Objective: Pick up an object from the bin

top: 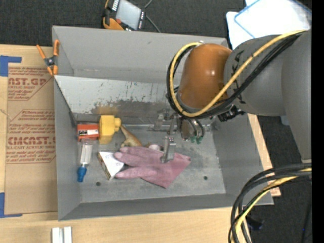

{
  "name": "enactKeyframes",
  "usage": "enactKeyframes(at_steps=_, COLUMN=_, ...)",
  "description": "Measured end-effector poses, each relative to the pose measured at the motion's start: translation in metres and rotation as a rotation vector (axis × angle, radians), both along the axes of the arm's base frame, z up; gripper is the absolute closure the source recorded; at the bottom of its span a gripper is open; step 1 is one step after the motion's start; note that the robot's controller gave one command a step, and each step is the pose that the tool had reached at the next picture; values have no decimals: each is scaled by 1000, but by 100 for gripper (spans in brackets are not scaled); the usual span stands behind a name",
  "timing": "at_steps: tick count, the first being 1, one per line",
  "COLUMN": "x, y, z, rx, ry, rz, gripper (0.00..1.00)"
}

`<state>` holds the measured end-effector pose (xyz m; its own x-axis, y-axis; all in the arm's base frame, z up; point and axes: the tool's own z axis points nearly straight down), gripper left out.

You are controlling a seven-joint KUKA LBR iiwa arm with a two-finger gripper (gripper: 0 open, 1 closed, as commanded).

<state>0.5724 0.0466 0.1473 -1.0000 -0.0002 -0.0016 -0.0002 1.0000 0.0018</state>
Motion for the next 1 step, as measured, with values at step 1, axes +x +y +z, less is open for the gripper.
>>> enactKeyframes(at_steps=1, x=0, y=0, z=0, rx=0, ry=0, rz=0, gripper=0)
